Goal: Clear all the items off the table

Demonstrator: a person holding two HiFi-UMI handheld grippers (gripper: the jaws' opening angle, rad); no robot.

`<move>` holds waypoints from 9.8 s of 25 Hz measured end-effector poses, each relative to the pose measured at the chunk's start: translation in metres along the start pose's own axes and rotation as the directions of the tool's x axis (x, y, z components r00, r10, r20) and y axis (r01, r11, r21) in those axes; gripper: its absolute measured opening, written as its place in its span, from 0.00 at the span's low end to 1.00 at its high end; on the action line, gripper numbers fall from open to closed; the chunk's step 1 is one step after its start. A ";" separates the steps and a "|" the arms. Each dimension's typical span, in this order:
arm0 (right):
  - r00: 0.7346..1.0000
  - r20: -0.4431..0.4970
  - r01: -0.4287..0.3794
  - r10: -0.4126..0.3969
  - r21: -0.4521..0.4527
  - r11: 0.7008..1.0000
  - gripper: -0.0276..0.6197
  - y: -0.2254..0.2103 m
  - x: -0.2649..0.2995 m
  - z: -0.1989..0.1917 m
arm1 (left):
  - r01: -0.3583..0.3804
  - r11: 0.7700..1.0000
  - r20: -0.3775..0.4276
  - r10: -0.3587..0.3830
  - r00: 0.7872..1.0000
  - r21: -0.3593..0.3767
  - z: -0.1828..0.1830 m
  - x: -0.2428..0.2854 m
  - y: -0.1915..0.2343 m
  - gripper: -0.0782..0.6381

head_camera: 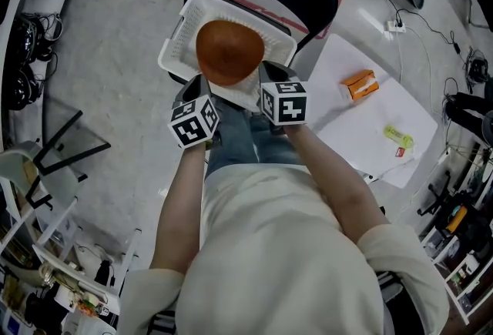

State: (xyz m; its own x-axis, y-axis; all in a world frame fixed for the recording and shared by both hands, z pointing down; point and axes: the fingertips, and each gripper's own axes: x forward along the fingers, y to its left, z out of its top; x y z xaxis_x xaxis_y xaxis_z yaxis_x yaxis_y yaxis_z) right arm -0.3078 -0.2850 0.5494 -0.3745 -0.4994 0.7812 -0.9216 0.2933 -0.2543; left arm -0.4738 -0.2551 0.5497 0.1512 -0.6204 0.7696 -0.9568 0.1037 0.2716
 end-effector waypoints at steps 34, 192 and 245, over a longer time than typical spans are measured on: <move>0.994 0.069 -0.074 0.080 -0.086 0.994 0.04 -0.021 -0.097 -0.016 | 0.106 0.994 0.048 -0.108 0.993 0.037 -0.019 -0.055 -0.099 0.12; 0.934 -0.127 0.330 -0.334 0.662 0.672 0.26 -0.454 -0.041 -0.245 | 0.400 0.822 -0.432 -0.213 0.876 0.406 -0.274 0.165 -0.385 0.12; 0.915 -0.019 0.323 -0.404 0.636 0.701 0.18 -0.255 -0.174 -0.188 | 0.380 0.857 -0.321 -0.272 0.907 0.348 -0.173 0.003 -0.268 0.12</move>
State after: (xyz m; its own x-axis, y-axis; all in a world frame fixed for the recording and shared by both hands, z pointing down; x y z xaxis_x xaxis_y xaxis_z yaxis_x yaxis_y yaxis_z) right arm 0.0117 -0.1193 0.5856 0.0314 -0.5597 0.8281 -0.8315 -0.4744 -0.2890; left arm -0.1737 -0.1504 0.5793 0.4768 -0.3418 0.8098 -0.8491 -0.4176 0.3236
